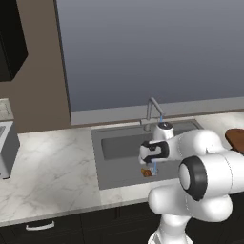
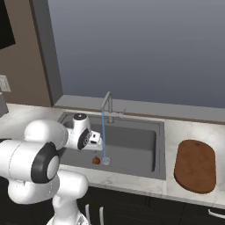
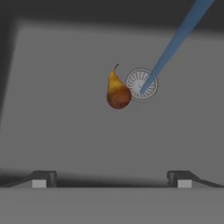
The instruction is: Pick the pear from the sink and place it on the cutting board to airdry. Then turn off the sink faucet.
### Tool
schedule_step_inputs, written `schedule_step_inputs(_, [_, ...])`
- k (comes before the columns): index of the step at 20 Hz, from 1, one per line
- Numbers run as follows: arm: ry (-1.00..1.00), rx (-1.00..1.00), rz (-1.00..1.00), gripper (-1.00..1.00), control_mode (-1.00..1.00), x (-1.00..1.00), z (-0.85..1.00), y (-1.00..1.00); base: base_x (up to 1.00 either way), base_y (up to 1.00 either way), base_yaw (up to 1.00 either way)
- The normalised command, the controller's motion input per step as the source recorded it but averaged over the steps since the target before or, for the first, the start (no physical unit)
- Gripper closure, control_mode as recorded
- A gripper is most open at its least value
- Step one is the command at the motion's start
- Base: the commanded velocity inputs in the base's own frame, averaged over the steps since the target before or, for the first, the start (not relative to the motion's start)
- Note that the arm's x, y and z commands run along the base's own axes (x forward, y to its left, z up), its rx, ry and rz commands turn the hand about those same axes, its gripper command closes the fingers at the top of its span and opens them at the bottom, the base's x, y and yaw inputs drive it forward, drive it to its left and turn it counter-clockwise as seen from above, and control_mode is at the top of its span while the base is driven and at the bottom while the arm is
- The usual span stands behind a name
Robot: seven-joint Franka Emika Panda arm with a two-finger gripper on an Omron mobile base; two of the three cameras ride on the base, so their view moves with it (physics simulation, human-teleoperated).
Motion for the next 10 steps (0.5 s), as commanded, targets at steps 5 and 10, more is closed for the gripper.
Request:
schedule_step_inputs(5, [0.00,0.00,0.00,-1.00,-1.00,0.06,-0.21,-0.02,0.00,0.00,0.00])
schedule_step_inputs(10, [0.00,0.00,0.00,-1.00,-1.00,0.05,-0.19,-0.06,0.00,0.00,0.00])
